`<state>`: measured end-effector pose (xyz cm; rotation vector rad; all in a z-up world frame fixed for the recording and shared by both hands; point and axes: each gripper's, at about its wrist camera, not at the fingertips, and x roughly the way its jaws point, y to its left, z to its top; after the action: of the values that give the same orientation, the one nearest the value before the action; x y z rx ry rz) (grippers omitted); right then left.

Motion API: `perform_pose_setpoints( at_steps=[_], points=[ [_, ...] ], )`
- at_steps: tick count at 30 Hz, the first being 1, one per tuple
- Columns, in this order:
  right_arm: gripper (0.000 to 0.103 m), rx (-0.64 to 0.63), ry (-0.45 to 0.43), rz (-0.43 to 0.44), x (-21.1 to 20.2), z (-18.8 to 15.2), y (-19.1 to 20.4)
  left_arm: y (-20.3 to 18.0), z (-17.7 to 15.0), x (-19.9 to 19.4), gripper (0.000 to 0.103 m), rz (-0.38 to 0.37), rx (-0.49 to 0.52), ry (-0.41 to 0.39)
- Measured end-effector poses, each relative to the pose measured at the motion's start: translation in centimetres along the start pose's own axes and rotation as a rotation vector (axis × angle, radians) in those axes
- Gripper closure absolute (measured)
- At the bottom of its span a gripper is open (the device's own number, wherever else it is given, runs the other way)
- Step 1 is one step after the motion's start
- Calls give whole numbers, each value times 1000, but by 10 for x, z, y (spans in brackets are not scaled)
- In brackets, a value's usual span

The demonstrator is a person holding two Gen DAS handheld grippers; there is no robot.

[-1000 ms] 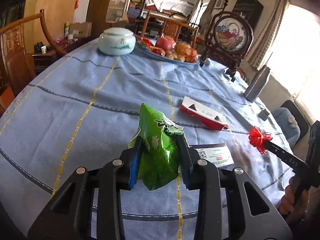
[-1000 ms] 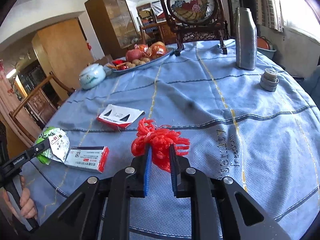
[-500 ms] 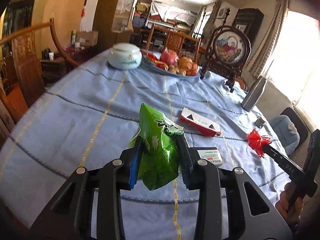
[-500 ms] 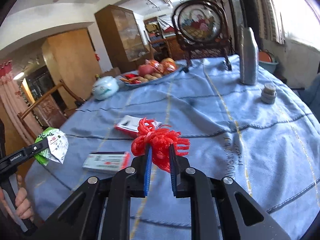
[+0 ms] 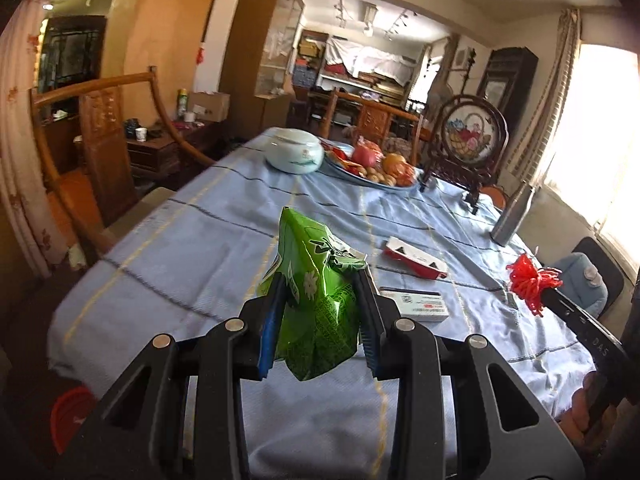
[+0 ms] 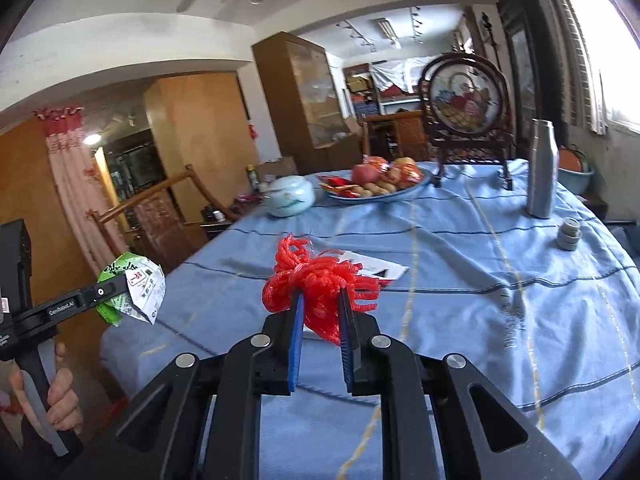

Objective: Collect trash
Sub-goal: 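Carry the green packet and red tassel over the red wastebasket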

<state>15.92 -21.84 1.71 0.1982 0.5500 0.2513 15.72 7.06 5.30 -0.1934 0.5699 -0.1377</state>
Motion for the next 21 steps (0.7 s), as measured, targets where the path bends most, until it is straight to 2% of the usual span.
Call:
perform_pose_setpoints(
  at_steps=[11,16,21],
  points=[
    [86,-72,-3,155,-18,-12,67,71,-34,-86,68,165,-117,-62],
    [86,-117,26,216,-17,-20,100,119,-64,-115,68,260,-212,-45],
    [86,-164,70,271,-15,-30,138,166,-89,-126,68,320,-321,-16]
  ],
)
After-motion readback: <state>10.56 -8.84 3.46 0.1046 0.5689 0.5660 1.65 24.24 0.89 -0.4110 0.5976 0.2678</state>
